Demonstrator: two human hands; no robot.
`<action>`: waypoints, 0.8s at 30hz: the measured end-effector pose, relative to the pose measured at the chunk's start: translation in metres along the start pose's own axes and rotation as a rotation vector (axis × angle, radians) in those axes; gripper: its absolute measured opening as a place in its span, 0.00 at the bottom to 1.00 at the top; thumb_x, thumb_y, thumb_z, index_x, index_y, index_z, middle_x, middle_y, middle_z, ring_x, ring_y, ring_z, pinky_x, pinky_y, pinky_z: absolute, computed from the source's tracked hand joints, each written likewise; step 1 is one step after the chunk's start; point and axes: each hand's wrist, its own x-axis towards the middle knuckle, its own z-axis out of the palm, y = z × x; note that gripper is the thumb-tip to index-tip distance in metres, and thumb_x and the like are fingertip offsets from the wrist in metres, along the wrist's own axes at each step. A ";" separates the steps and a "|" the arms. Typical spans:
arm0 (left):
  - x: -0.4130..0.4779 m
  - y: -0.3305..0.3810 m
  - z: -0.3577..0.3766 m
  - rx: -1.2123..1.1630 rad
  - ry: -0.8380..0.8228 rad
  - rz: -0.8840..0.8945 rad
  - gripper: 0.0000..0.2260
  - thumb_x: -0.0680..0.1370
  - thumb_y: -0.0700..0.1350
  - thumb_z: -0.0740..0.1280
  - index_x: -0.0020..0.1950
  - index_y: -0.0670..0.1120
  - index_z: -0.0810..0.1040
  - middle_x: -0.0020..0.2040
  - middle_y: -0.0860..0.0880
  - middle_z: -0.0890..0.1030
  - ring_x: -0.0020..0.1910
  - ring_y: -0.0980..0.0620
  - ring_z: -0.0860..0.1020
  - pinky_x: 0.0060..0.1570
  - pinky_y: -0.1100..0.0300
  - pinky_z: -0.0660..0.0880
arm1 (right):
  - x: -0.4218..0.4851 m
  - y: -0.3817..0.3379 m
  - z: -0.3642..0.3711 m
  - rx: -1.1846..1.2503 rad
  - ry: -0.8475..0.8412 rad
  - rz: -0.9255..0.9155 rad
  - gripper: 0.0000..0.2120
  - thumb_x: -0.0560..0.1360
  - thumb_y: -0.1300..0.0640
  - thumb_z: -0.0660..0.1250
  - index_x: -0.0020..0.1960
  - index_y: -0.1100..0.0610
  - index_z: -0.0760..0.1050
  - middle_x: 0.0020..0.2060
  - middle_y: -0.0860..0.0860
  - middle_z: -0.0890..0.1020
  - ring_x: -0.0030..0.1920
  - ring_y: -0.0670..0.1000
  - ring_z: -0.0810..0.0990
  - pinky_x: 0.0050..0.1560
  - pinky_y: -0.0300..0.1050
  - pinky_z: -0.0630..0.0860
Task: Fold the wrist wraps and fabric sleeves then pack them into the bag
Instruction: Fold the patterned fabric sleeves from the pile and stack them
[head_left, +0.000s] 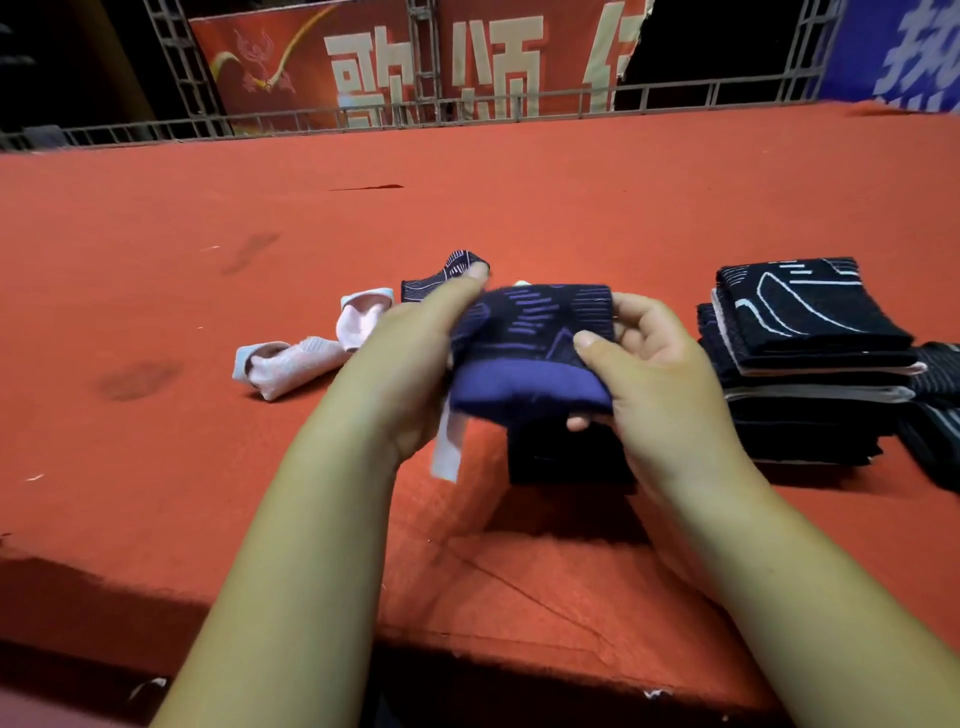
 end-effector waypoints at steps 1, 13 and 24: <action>-0.003 0.000 0.003 0.052 -0.034 0.006 0.13 0.85 0.50 0.68 0.59 0.41 0.86 0.60 0.38 0.87 0.63 0.37 0.85 0.61 0.44 0.80 | 0.002 -0.001 -0.001 0.019 0.054 0.026 0.11 0.85 0.65 0.65 0.66 0.55 0.75 0.56 0.53 0.88 0.43 0.50 0.87 0.27 0.41 0.78; -0.010 -0.002 -0.012 0.291 -0.306 -0.023 0.12 0.86 0.36 0.62 0.67 0.40 0.80 0.31 0.54 0.83 0.30 0.62 0.81 0.32 0.73 0.75 | 0.013 -0.013 -0.019 0.115 0.218 0.141 0.12 0.84 0.65 0.66 0.61 0.50 0.74 0.47 0.58 0.84 0.42 0.53 0.87 0.50 0.54 0.86; 0.000 -0.006 -0.018 0.307 -0.137 0.061 0.11 0.70 0.40 0.79 0.49 0.44 0.82 0.47 0.43 0.87 0.50 0.43 0.87 0.55 0.49 0.85 | 0.011 -0.030 -0.028 0.222 -0.158 0.276 0.12 0.80 0.73 0.59 0.60 0.72 0.77 0.52 0.65 0.84 0.58 0.59 0.85 0.61 0.50 0.84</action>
